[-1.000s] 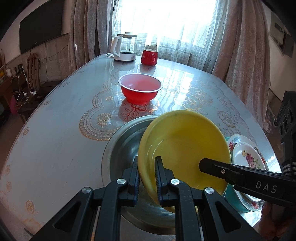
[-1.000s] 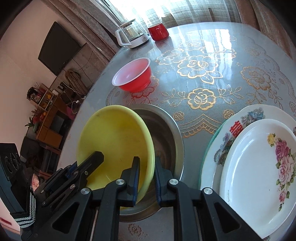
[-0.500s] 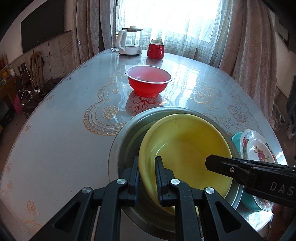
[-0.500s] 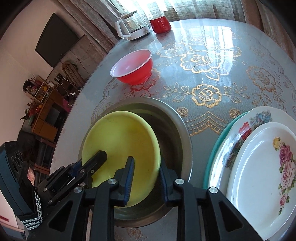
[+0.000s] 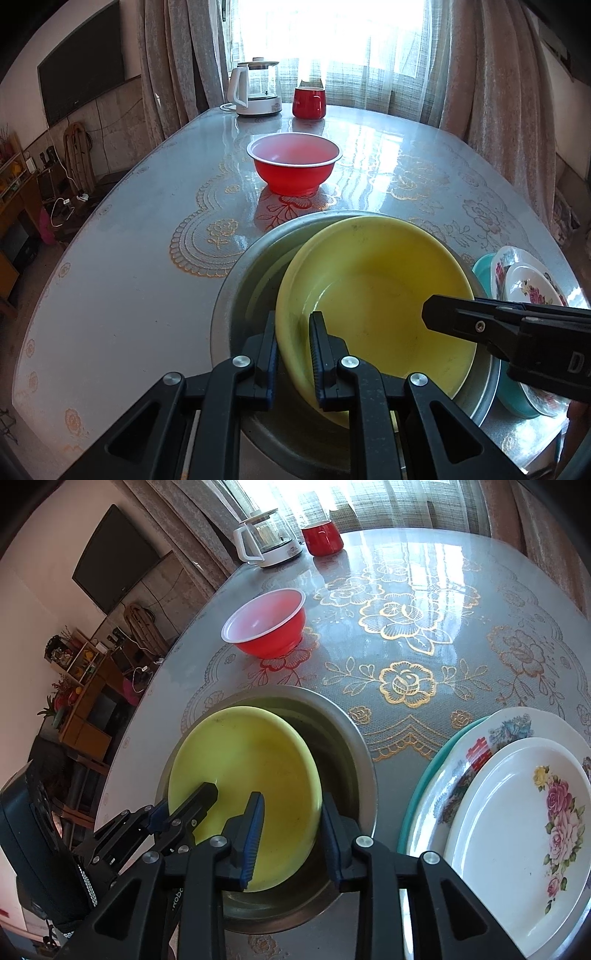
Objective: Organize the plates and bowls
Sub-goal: 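Release the yellow bowl inside the steel bowl and open both grippers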
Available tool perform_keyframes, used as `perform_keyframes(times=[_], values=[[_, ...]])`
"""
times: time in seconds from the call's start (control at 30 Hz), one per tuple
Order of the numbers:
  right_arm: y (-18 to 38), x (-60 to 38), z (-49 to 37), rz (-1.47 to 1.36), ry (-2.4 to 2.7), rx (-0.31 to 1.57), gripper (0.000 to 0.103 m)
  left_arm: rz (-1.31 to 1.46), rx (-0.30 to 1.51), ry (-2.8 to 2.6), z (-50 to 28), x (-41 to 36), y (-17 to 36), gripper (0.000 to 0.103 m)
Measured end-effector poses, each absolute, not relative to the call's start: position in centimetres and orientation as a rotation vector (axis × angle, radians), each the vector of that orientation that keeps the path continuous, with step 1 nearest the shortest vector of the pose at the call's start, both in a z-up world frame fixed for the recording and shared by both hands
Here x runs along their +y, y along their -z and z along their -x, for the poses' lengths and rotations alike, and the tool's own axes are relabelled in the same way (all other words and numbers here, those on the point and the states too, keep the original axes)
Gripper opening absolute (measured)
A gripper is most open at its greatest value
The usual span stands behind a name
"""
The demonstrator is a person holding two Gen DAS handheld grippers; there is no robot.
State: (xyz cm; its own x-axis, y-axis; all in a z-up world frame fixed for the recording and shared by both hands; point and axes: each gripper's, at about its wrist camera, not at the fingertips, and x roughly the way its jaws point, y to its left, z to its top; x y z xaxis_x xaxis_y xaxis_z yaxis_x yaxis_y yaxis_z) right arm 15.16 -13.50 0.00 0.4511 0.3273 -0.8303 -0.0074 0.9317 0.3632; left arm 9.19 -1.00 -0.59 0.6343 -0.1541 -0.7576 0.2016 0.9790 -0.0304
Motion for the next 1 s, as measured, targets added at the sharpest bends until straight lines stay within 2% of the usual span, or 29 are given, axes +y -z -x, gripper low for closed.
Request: perform_keyframes(times=[0.5,0.67,0.83,0.9,0.97,1.0], values=[[-0.7,-12.7,-14.8,-0.283,-0.208,1.065,0.033,-0.038,0.868,0.209,-9.3,-1.0,0.5,0.018],[-0.5,-12.9,-14.8,-0.295,-0.215,1.068,0.033,-0.021,0.866,0.213,-9.4,-0.8,0.3,0.029],[-0.3,-13.0,-14.9,-0.307,-0.218,1.074,0.033,0.003,0.864,0.224,-9.2,-0.7,0.0,0.034],[-0.2,-13.0,-14.9,-0.311,-0.222,1.073,0.033,0.011,0.845,0.224,-9.1,-0.6,-0.3,0.039],[-0.2,-13.1,-14.9,-0.318,-0.226,1.068,0.033,0.023,0.819,0.222,-8.8,-0.3,-0.7,0.050],[-0.3,-13.2,-14.8,-0.325,-0.225,1.064,0.033,0.032,0.805,0.222,-8.7,-0.2,-1.0,0.051]])
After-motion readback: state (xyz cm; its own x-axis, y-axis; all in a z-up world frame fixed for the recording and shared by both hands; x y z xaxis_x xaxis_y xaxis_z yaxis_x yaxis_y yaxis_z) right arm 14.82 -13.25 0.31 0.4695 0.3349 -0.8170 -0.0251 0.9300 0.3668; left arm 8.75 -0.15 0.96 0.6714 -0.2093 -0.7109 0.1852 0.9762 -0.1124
